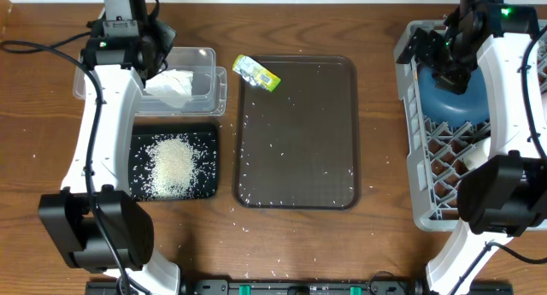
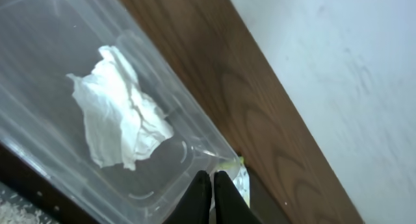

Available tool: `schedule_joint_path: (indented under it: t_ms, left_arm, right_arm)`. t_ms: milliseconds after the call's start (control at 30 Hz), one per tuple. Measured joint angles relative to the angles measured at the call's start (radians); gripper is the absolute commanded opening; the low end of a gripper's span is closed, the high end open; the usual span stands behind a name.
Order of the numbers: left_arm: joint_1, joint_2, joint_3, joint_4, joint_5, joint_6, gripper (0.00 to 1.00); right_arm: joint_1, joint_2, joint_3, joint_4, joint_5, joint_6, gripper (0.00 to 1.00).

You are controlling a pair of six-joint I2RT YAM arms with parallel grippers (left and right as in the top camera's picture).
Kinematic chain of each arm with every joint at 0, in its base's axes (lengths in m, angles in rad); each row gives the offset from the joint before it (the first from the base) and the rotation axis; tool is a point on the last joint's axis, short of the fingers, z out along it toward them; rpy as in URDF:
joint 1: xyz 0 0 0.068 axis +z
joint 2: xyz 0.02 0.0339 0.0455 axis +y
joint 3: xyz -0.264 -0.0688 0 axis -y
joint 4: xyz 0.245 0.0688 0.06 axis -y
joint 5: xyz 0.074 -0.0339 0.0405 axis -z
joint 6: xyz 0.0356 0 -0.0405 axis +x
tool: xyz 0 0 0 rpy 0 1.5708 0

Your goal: Sort waste into correct bins and load items into the dishwasher rack

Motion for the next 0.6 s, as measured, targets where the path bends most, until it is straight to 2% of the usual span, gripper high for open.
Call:
schedule_joint_path:
  t_ms: [100, 200, 233, 267, 333, 367, 467, 600]
  left_arm:
    - [-0.007, 0.0, 0.0, 0.058, 0.089, 0.131, 0.16]
    - [-0.039, 0.0, 0.0, 0.105, 0.211, 0.274, 0.36]
    - [-0.057, 0.0, 0.0, 0.114, 0.245, 0.306, 0.47]
    - [-0.076, 0.0, 0.0, 0.119, 0.269, 0.335, 0.53]
    - [-0.122, 0.0, 0.0, 0.122, 0.31, 0.375, 0.73]
    - [-0.147, 0.0, 0.0, 0.12, 0.326, 0.389, 0.78]
    - [-0.212, 0.0, 0.0, 0.114, 0.356, 0.414, 0.82]
    - [-0.258, 0.0, 0.0, 0.114, 0.375, 0.431, 0.83]
  right_arm:
    - [0.0, 0.0, 0.0, 0.0, 0.0, 0.0, 0.99]
    - [0.0, 0.0, 0.0, 0.0, 0.0, 0.0, 0.99]
    - [0.0, 0.0, 0.0, 0.0, 0.0, 0.0, 0.99]
    - [0.0, 0.0, 0.0, 0.0, 0.0, 0.0, 0.99]
    - [0.0, 0.0, 0.0, 0.0, 0.0, 0.0, 0.99]
    - [0.0, 0.0, 0.0, 0.0, 0.0, 0.0, 0.99]
    - [0.0, 0.0, 0.0, 0.0, 0.0, 0.0, 0.99]
    - [0.0, 0.0, 0.0, 0.0, 0.0, 0.0, 0.99]
